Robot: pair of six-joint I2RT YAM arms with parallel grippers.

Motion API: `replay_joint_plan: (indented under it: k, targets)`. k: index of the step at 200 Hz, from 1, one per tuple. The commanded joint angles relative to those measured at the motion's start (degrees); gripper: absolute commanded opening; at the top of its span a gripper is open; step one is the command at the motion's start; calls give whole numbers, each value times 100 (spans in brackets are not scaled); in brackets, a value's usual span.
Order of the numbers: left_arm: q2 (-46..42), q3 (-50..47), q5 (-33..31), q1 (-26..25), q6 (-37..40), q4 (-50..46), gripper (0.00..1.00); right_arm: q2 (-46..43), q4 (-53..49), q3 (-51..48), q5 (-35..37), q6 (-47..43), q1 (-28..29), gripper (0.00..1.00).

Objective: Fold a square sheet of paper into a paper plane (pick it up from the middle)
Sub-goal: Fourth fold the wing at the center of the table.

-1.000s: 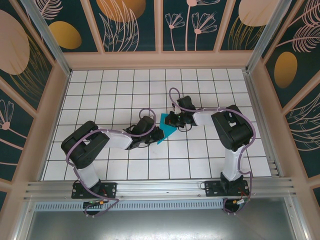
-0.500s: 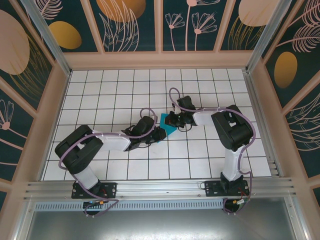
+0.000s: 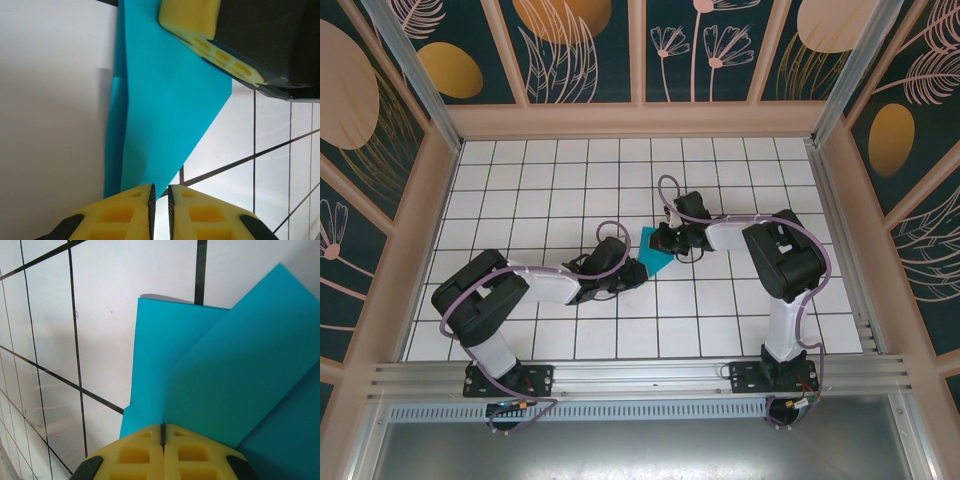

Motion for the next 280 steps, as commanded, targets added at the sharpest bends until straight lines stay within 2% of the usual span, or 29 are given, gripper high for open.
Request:
replay_joint_plan:
  k: [1,75,137,163,215,232,280]
  targets:
    - [208,-86,-115,-19,-85,-170,18,540,-795,-203,988,-100,-39,0]
    - [242,-240,-67,-22,-153,-152,17,563,-827,-191,1005,-100,-45,0]
    - [123,-501,197,-128,65,-426,0,585,-887,-188,1023,-108,-53,0]
    - [123,-688,173,-152,131,-673,0,588,-900,-184,1027,-117,-60,0]
    - [-463,-998,368,-162,218,-710,0,558,-939,-179,1005,-135,-73,0]
    - [-737,-927,232,-161,307,-789,0,562,-937,-193,1006,-135,-82,0]
    - [-1576,-591,-642,-158,440,-607,0,591,-933,-178,988,-132,-77,0]
